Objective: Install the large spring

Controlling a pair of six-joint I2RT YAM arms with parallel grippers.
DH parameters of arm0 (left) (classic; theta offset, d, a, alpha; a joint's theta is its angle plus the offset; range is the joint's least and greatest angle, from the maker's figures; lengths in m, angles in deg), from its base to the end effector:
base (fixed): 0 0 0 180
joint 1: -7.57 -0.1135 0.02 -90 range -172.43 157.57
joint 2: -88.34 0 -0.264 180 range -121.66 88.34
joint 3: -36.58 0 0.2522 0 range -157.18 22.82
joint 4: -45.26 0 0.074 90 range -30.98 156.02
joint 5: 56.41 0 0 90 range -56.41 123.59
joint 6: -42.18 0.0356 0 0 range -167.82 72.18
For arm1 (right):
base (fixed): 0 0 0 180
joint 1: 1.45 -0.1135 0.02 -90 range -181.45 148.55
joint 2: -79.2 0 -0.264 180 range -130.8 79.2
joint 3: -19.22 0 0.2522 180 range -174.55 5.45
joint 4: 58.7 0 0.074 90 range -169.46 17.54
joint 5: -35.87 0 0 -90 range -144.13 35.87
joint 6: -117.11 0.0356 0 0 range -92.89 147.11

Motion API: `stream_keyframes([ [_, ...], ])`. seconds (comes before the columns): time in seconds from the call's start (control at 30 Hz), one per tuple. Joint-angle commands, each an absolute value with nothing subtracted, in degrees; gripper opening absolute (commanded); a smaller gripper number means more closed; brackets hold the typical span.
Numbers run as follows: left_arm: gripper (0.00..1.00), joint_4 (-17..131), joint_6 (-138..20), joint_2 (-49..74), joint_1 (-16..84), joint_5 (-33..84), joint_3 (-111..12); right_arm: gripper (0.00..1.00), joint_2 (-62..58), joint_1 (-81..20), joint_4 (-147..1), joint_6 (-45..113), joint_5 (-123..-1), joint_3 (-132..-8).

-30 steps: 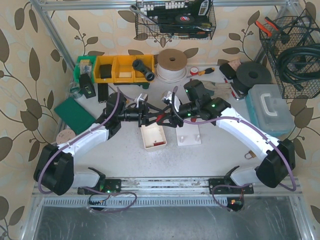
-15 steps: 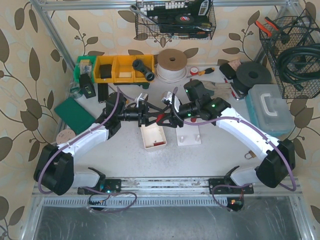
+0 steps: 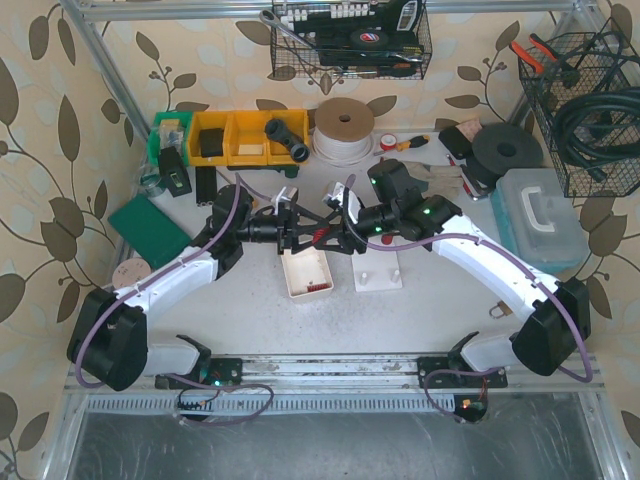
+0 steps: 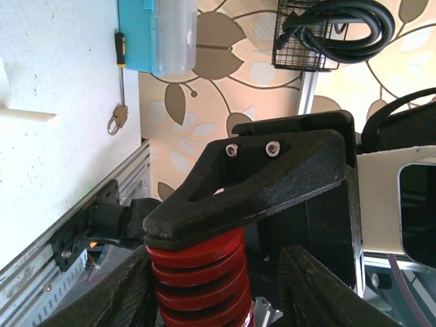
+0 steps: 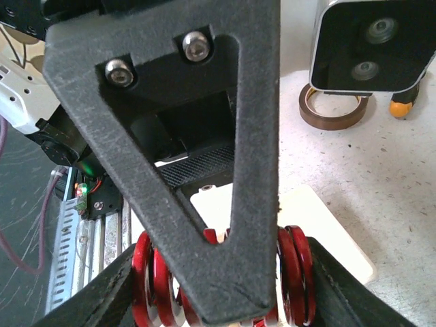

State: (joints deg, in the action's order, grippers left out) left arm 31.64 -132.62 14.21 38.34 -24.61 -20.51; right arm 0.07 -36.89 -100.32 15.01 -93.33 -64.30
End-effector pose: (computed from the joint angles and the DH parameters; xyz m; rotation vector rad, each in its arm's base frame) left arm 0.2264 -0.1700 0.2880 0.0254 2.2278 -2.1581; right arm 0.2335 0.1938 0.3306 -1.2350 1.8456 0.9820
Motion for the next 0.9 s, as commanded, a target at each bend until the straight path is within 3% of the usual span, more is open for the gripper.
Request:
stream_keyframes([
  [0.0,0.49,27.97,-133.32,16.9,39.19,-25.91,-22.06,0.03,0.19,-36.72,-99.16,13.84,-91.85,-65.65],
  [0.3,0.34,27.61,-133.38,17.25,39.35,-25.82,-21.37,0.03,0.45,-36.58,-99.18,13.75,-90.87,-65.16],
  [0.47,0.47,27.31,-133.44,17.41,39.38,-25.91,-21.63,0.03,0.28,-36.3,-98.55,13.84,-90.21,-64.69],
  [0.53,0.47,27.38,-133.44,17.56,39.34,-25.96,-21.48,0.03,0.11,-36.27,-98.57,13.75,-90.21,-64.68],
  [0.6,0.39,27.41,-133.34,17.67,39.33,-25.84,-21.31,0.05,0.01,-36.17,-98.55,13.67,-90.09,-64.68],
  [0.77,0.04,29.0,-132.29,17.36,39.38,-25.03,-21.37,0.22,-0.01,-36.21,-98.64,13.97,-88.92,-64.25],
  [0.87,0.0,30.77,-131.4,16.62,39.26,-23.97,-22.06,0.36,0.9,-36.29,-98.02,14.51,-86.6,-63.39],
])
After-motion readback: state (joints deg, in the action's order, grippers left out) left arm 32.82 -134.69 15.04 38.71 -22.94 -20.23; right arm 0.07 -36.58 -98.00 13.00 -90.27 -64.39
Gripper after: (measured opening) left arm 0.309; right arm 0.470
